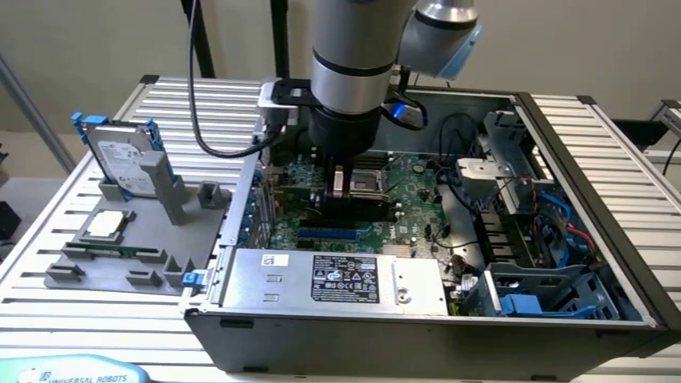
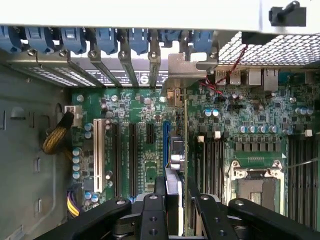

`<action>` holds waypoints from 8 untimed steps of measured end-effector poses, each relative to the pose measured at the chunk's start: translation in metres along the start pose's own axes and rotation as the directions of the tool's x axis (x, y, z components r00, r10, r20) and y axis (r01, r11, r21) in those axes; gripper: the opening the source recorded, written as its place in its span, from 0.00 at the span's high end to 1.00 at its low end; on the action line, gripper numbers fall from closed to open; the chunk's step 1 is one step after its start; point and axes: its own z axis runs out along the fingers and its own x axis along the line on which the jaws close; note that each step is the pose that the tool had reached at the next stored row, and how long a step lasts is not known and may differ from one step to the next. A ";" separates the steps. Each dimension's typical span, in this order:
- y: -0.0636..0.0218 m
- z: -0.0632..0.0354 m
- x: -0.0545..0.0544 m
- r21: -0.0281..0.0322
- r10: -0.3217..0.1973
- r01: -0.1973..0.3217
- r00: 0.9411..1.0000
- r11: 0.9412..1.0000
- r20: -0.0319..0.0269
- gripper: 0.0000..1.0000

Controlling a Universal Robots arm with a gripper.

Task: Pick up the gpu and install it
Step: 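Insert the gpu into the slot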

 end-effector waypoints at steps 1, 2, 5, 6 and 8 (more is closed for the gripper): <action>0.0012 0.0003 0.003 0.000 0.000 0.000 1.000 1.000 0.004 0.73; 0.0022 0.0006 0.005 0.000 -0.001 0.001 1.000 1.000 0.007 0.73; 0.0027 0.0015 0.007 0.000 0.000 0.000 1.000 1.000 0.011 0.73; 0.0027 0.0015 0.007 0.000 0.000 0.000 1.000 1.000 0.010 0.73; 0.0026 0.0018 0.007 0.000 0.000 0.000 1.000 1.000 0.010 0.73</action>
